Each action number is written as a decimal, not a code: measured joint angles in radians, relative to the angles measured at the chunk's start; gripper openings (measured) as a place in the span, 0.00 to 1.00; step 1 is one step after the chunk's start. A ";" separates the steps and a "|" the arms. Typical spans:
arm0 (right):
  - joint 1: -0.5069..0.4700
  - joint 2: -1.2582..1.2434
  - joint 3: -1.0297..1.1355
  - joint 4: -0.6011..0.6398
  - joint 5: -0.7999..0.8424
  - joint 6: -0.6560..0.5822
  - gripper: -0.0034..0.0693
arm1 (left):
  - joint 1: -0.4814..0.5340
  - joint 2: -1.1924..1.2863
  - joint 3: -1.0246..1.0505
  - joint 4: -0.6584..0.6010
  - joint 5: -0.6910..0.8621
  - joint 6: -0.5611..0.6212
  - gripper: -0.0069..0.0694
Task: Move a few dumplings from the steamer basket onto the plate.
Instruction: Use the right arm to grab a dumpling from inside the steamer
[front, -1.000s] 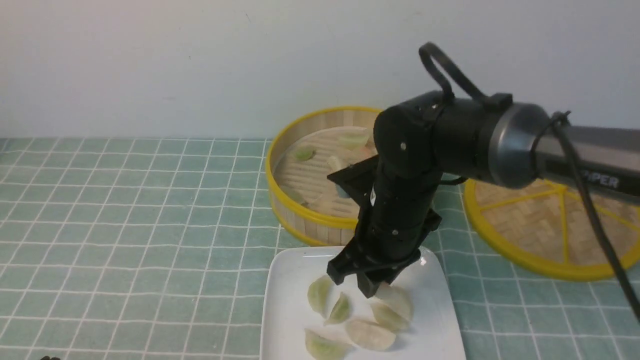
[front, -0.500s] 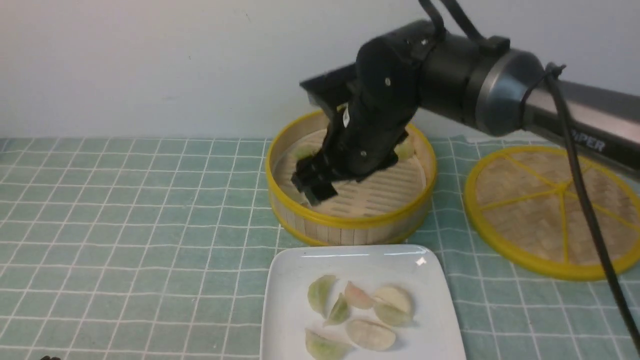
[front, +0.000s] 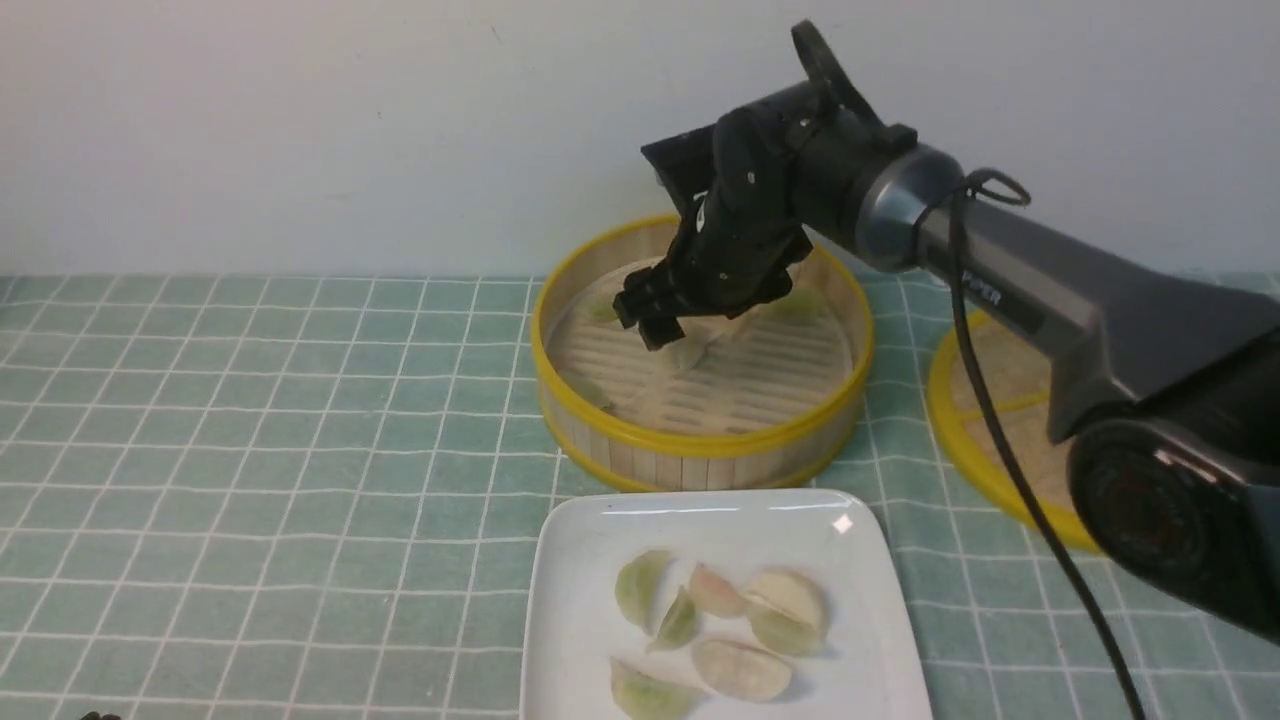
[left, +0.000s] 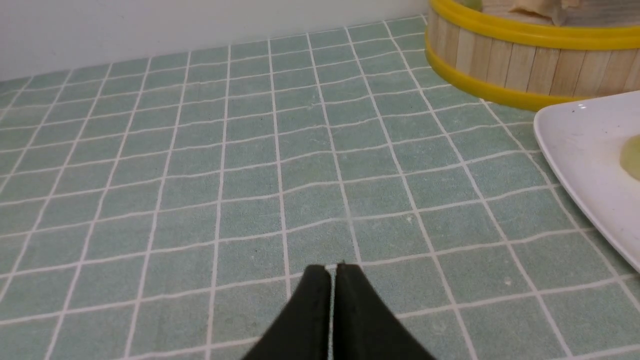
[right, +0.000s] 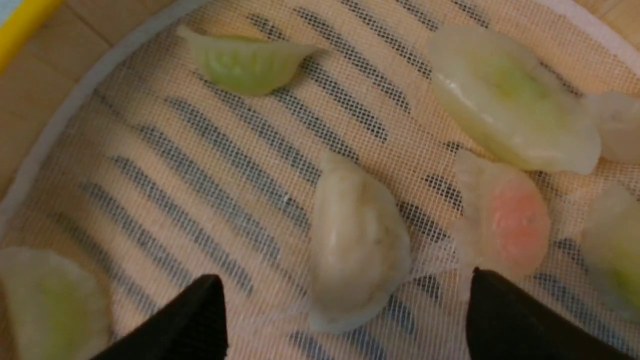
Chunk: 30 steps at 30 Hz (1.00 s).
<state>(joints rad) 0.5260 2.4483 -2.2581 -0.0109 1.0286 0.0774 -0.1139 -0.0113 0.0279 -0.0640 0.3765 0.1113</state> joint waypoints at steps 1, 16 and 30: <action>0.000 0.017 -0.002 0.000 -0.021 -0.001 0.85 | 0.000 0.000 0.000 0.000 0.000 0.000 0.08; 0.000 0.056 -0.152 0.003 0.171 -0.011 0.44 | 0.000 0.000 0.000 0.000 0.000 0.000 0.08; 0.057 -0.479 0.359 0.161 0.215 -0.077 0.44 | 0.000 0.000 0.000 -0.001 0.000 0.000 0.08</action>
<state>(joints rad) 0.5830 1.9694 -1.8995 0.1503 1.2433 0.0000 -0.1139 -0.0113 0.0279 -0.0648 0.3765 0.1113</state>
